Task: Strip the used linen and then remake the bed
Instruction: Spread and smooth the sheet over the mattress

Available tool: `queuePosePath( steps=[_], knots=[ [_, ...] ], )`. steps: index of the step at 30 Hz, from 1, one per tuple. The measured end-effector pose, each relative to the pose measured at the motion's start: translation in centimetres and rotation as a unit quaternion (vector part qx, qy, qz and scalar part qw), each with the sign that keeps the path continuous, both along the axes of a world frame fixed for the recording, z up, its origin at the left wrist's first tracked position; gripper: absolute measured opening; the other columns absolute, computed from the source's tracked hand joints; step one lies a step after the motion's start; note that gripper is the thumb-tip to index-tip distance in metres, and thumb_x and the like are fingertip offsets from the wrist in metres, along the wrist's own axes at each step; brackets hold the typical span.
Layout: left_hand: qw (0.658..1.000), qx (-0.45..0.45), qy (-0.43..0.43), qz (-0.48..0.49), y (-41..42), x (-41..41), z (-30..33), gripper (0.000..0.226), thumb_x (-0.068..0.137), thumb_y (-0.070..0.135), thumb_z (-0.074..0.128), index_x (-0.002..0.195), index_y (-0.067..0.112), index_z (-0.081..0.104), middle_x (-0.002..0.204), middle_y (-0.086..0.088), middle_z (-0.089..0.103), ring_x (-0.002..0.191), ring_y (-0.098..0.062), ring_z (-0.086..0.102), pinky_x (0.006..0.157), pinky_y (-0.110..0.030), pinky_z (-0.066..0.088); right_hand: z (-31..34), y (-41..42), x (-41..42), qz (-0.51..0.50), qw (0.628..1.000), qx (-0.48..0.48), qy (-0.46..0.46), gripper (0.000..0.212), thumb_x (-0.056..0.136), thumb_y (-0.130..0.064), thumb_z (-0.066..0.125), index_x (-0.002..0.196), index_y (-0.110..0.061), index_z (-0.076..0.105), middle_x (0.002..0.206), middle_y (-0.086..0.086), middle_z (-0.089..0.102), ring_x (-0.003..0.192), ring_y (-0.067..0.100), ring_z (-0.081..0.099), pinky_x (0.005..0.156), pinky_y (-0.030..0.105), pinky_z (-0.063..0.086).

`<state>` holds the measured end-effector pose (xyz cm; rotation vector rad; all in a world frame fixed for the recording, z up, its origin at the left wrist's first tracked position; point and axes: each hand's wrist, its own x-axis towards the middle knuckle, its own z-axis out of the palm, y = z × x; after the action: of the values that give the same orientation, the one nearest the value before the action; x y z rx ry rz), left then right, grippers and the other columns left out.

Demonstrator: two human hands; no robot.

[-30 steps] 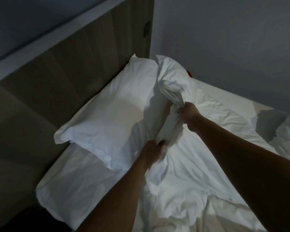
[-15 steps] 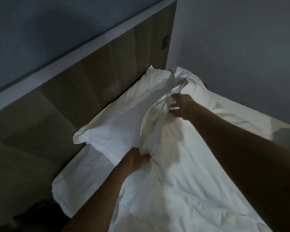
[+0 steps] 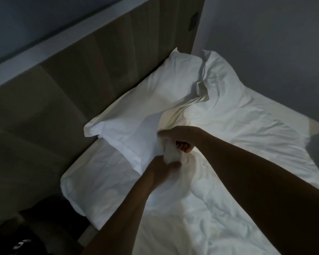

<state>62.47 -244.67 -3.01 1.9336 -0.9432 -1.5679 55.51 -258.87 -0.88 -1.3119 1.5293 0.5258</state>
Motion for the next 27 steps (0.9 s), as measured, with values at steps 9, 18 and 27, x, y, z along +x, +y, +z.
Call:
queuePosePath(
  steps=[9, 18, 27],
  knots=[
    [0.994, -0.005, -0.011, -0.107, 5.5, 1.7, -2.8, 0.055, 0.084, 0.042, 0.071, 0.131, 0.016, 0.057, 0.112, 0.002, 0.067, 0.1, -0.014, 0.063, 0.09, -0.027, 0.05, 2.5, 1.4, -1.5, -0.121, 0.98, -0.124, -0.096, 0.013, 0.091, -0.013, 0.058, 0.086, -0.001, 0.056, 0.07, 0.015, 0.057, 0.051, 0.026, 0.057, 0.04, 0.024, 0.048],
    [0.882, -0.3, -0.296, 0.21, 0.7, 12.6, 9.0, 0.031, 0.098, 0.017, 0.048, 0.086, -0.005, 0.066, 0.085, -0.026, 0.065, 0.081, -0.036, 0.065, 0.069, -0.034, 0.046, 14.9, -1.8, 6.5, -0.328, 0.846, -0.229, -0.352, 0.02, 0.095, -0.021, 0.06, 0.088, -0.002, 0.057, 0.068, 0.015, 0.054, 0.045, 0.023, 0.057, 0.044, 0.029, 0.05],
    [0.88, -0.088, -0.446, 0.14, -6.3, 20.9, 10.2, 0.045, 0.098, 0.031, 0.042, 0.141, 0.015, 0.043, 0.143, -0.019, 0.043, 0.131, -0.038, 0.041, 0.109, -0.05, 0.032, 12.9, -0.3, 2.2, -0.19, 0.866, -0.37, -0.277, 0.03, 0.098, -0.02, 0.051, 0.117, -0.001, 0.064, 0.116, 0.013, 0.064, 0.113, 0.027, 0.057, 0.096, 0.033, 0.042]
  ],
)
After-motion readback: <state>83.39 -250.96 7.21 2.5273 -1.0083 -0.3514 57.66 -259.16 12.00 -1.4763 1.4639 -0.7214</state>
